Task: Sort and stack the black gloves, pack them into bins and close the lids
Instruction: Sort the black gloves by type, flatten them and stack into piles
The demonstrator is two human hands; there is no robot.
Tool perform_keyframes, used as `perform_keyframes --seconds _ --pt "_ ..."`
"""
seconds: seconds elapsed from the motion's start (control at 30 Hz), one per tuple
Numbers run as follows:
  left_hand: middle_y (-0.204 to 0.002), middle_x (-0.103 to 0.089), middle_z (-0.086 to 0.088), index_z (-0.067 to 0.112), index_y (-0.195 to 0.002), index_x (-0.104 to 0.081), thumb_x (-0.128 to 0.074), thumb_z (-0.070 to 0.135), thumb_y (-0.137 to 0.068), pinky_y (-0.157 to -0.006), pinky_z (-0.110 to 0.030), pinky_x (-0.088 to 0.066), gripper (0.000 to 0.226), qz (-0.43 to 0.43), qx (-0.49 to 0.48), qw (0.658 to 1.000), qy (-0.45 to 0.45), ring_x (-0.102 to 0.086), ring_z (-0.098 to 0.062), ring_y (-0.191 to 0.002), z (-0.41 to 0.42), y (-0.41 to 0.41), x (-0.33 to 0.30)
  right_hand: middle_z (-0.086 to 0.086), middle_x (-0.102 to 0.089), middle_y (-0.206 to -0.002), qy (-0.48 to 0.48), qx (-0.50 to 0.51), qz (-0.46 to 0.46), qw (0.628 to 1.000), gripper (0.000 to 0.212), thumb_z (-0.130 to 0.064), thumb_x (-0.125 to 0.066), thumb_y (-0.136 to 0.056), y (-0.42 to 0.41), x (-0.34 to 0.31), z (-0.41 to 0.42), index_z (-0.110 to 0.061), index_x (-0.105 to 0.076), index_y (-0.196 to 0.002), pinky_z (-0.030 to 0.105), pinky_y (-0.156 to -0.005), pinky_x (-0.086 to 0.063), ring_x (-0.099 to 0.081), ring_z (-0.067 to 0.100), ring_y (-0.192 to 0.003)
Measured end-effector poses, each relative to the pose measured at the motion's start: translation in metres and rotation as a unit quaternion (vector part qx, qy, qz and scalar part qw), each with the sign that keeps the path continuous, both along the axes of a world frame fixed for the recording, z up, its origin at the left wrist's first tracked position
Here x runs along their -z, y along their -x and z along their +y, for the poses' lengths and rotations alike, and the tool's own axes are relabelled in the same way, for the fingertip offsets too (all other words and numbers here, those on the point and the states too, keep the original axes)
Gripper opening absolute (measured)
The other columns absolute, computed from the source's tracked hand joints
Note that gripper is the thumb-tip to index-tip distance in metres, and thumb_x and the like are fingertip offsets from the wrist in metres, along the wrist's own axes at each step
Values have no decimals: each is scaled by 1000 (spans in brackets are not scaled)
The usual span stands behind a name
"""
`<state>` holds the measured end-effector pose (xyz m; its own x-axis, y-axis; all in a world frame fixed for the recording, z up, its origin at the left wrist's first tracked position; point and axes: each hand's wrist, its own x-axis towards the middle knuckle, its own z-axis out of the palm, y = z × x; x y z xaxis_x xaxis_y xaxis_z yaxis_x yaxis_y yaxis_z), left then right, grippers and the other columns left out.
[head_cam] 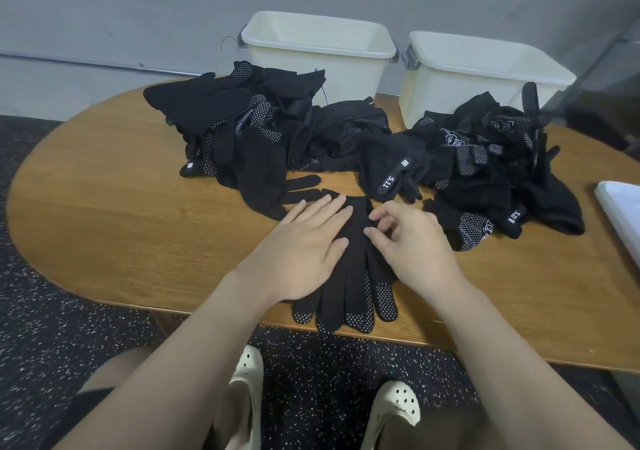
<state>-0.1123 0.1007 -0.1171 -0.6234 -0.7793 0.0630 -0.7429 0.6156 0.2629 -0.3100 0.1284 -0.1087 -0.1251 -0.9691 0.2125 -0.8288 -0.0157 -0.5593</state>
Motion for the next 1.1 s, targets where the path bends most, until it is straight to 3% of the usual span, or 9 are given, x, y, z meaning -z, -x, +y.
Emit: perform_keyframes --seconds 0.1,0.2,0.27,0.43,0.57,0.73,0.87,1.0,1.1 --pt "-171 14 10 26 -165 1 -19 57 -107 -129 -39 6 69 -42 3 999 -6 16 -5 -156 -1 1 3 -16 -55 -102 45 -52 33 997 23 -21 -74 -91 1 4 7 -24 -69 -114 27 -84 -48 -48 -3 -82" --pt "-171 18 7 23 -165 6 -20 68 -102 -129 -41 6 82 -55 10 998 -7 20 -6 -155 -1 -1 2 -14 -56 -117 40 -143 43 988 25 -14 -71 -93 8 6 13 -22 -70 -116 16 -99 -35 -48 5 -113" --pt "-170 20 6 19 -164 9 -24 77 -96 -129 -39 7 95 -52 16 998 -19 22 -5 -155 -1 -3 0 -14 -60 -126 23 -174 34 984 24 -16 -69 -95 16 8 15 -24 -73 -117 25 -109 -36 -48 8 -124" --pt "-170 21 5 17 -164 10 -37 92 -82 -128 -36 9 120 -39 41 998 -32 22 -6 -155 4 -14 -5 -19 -59 -138 5 -189 37 981 33 -42 -56 -96 26 11 16 -32 -73 -124 57 -112 -39 -46 11 -137" --pt "-170 23 6 19 -163 14 -40 94 -80 -129 -36 7 125 -40 38 998 -36 24 -5 -154 25 -26 -6 -22 -54 -142 -11 -190 38 981 43 -56 -53 -93 28 13 16 -36 -69 -128 60 -115 -35 -39 11 -145" --pt "-167 30 5 16 -161 20 -33 99 -76 -128 -34 10 130 -77 20 996 -40 29 -5 -152 54 -35 -12 -23 -43 -154 -68 -194 72 976 94 -100 -40 -67 25 5 25 -42 -59 -138 55 -122 -27 -26 4 -150" --pt "-172 4 10 20 -166 -3 -21 84 -93 -129 -35 4 98 -35 6 999 -4 10 0 -156 50 -40 -22 -27 -30 -160 -97 -206 96 969 114 -108 -36 -54 23 -3 31 -44 -48 -147 50 -126 -20 -14 0 -153" --pt "-165 -35 2 18 -158 -38 -38 39 -110 -127 -30 -13 53 66 -34 997 26 -25 -11 -154 4 -24 -28 -30 -19 -163 -125 -214 98 964 122 -107 -41 -47 20 -10 36 -45 -39 -152 47 -128 -13 1 -7 -153" --pt "-154 -51 3 20 -150 -50 -45 30 -109 -118 -35 -25 42 55 -30 998 32 -41 -17 -144 -29 -6 -24 -31 -15 -164 -127 -221 104 961 123 -106 -46 -48 19 -13 38 -43 -37 -154 44 -129 -10 6 -8 -152"
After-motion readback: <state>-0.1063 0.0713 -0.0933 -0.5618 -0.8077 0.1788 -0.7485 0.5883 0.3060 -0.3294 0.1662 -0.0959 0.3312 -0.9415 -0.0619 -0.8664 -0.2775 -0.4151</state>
